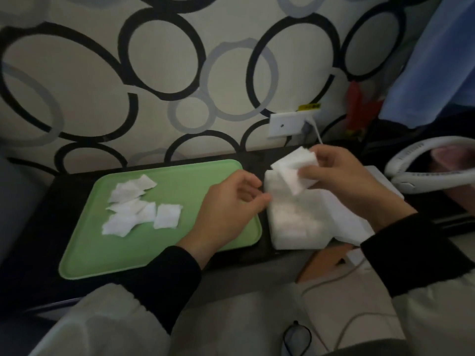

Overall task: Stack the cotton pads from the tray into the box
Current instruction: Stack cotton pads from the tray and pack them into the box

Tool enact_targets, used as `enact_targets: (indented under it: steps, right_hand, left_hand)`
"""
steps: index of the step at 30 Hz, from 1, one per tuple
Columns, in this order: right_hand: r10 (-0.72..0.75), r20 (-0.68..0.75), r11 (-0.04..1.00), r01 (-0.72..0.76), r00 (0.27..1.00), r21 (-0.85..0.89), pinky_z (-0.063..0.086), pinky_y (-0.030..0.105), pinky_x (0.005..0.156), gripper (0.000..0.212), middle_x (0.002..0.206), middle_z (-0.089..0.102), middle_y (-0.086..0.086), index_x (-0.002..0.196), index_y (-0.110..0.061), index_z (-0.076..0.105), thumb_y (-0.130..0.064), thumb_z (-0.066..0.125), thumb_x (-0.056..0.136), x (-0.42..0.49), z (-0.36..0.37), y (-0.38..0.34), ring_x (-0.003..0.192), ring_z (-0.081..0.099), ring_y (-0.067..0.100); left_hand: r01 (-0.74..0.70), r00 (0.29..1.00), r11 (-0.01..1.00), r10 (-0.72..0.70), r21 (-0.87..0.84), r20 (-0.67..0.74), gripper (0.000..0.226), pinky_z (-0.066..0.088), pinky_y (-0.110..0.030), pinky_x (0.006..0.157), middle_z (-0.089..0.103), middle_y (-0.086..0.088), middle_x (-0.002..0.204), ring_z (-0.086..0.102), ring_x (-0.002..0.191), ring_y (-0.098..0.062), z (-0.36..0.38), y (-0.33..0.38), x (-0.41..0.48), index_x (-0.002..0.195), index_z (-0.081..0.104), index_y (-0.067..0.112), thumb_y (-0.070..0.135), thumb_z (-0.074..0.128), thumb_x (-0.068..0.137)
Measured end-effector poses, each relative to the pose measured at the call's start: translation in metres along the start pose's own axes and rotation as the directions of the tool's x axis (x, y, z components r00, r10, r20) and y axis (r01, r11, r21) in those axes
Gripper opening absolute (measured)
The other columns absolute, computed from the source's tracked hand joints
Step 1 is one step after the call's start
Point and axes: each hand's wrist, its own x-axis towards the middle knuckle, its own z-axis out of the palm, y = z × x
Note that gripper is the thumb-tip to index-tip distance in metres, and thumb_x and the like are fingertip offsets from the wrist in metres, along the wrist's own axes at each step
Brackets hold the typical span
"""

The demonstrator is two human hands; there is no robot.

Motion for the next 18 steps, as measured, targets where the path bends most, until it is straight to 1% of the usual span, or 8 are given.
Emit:
enact_targets:
  steps: [1, 3, 5, 6, 8, 12, 15, 18]
  right_hand:
    - [0.002, -0.011, 1.0, -0.002, 1.0, -0.005, 0.057, 0.048, 0.084, 0.012, 0.094, 0.071, 0.014, 0.094, -0.002, 0.066, 0.004, 0.066, 0.084, -0.003, -0.01, 0.003, 0.093, 0.069, 0.027]
    - [0.004, 0.002, 1.0, -0.004, 1.0, -0.03, 0.056, 0.05, 0.085, 0.016, 0.092, 0.07, 0.013, 0.089, -0.008, 0.064, 0.007, 0.064, 0.083, -0.009, -0.021, 0.009, 0.091, 0.068, 0.026]
    - [0.01, 0.026, 0.998, -0.008, 1.0, -0.06, 0.056, 0.049, 0.085, 0.02, 0.087, 0.069, 0.01, 0.085, -0.011, 0.062, 0.009, 0.063, 0.083, -0.015, -0.026, 0.013, 0.087, 0.068, 0.024]
    - [0.014, 0.037, 0.998, -0.012, 0.999, -0.066, 0.056, 0.049, 0.086, 0.02, 0.087, 0.07, 0.011, 0.085, -0.012, 0.062, 0.009, 0.063, 0.083, -0.017, -0.029, 0.015, 0.088, 0.069, 0.026]
    - [0.026, 0.055, 0.996, -0.021, 0.998, -0.081, 0.057, 0.047, 0.086, 0.018, 0.092, 0.072, 0.012, 0.088, -0.012, 0.064, 0.006, 0.064, 0.083, -0.02, -0.031, 0.018, 0.093, 0.07, 0.029]
    - [0.04, 0.072, 0.994, -0.032, 0.997, -0.103, 0.058, 0.046, 0.086, 0.016, 0.094, 0.072, 0.009, 0.089, -0.012, 0.064, 0.003, 0.064, 0.084, -0.024, -0.032, 0.02, 0.095, 0.07, 0.026]
    - [0.036, 0.098, 0.982, -0.017, 0.995, -0.188, 0.057, 0.045, 0.082, 0.016, 0.088, 0.07, 0.008, 0.086, -0.015, 0.063, 0.0, 0.066, 0.083, -0.025, -0.034, 0.021, 0.091, 0.069, 0.027]
    - [0.011, 0.123, 0.95, 0.028, 0.992, -0.31, 0.056, 0.044, 0.079, 0.02, 0.078, 0.067, -0.003, 0.079, -0.025, 0.062, -0.006, 0.069, 0.08, -0.025, -0.036, 0.02, 0.082, 0.067, 0.021]
  left_hand:
    - [-0.066, 0.996, 0.989, 0.058, 0.131, 0.066, 0.035, 0.05, -0.023, 0.081, 0.07, 0.013, 0.102, 0.064, 0.094, -0.005, 0.01, 0.002, 0.003, 0.104, 0.064, 0.029, 0.04, 0.082, 0.076]
    - [-0.156, 0.968, 0.93, 0.077, 0.332, 0.241, 0.07, 0.04, -0.023, 0.098, 0.054, 0.01, 0.132, 0.048, 0.121, -0.007, 0.024, 0.005, 0.011, 0.13, 0.054, 0.031, 0.056, 0.082, 0.07]
    - [-0.156, 0.924, 0.893, -0.019, 0.422, 0.382, 0.104, 0.027, -0.033, 0.116, 0.029, 0.001, 0.156, 0.024, 0.144, -0.017, 0.034, 0.006, 0.02, 0.15, 0.034, 0.029, 0.063, 0.082, 0.065]
    - [-0.155, 0.901, 0.876, -0.064, 0.457, 0.428, 0.114, 0.02, -0.037, 0.121, 0.015, 0.001, 0.162, 0.012, 0.149, -0.019, 0.039, 0.005, 0.024, 0.155, 0.024, 0.029, 0.065, 0.082, 0.064]
    - [-0.172, 0.872, 0.845, -0.108, 0.506, 0.477, 0.124, 0.011, -0.042, 0.124, -0.002, 0.001, 0.166, -0.002, 0.152, -0.022, 0.043, 0.0, 0.031, 0.158, 0.011, 0.031, 0.066, 0.082, 0.062]
    - [-0.206, 0.843, 0.811, -0.136, 0.547, 0.52, 0.125, 0.008, -0.045, 0.125, -0.009, 0.001, 0.167, -0.008, 0.153, -0.024, 0.041, 0.002, 0.047, 0.158, 0.005, 0.036, 0.062, 0.083, 0.065]
    - [-0.277, 0.803, 0.702, -0.206, 0.656, 0.559, 0.133, 0.003, -0.047, 0.125, -0.015, -0.005, 0.166, -0.015, 0.152, -0.029, 0.043, 0.011, 0.056, 0.158, -0.006, 0.033, 0.061, 0.083, 0.064]
    - [-0.336, 0.736, 0.576, -0.333, 0.745, 0.589, 0.146, -0.004, -0.051, 0.123, -0.029, -0.01, 0.162, -0.027, 0.148, -0.034, 0.051, 0.022, 0.062, 0.153, -0.024, 0.03, 0.064, 0.083, 0.06]
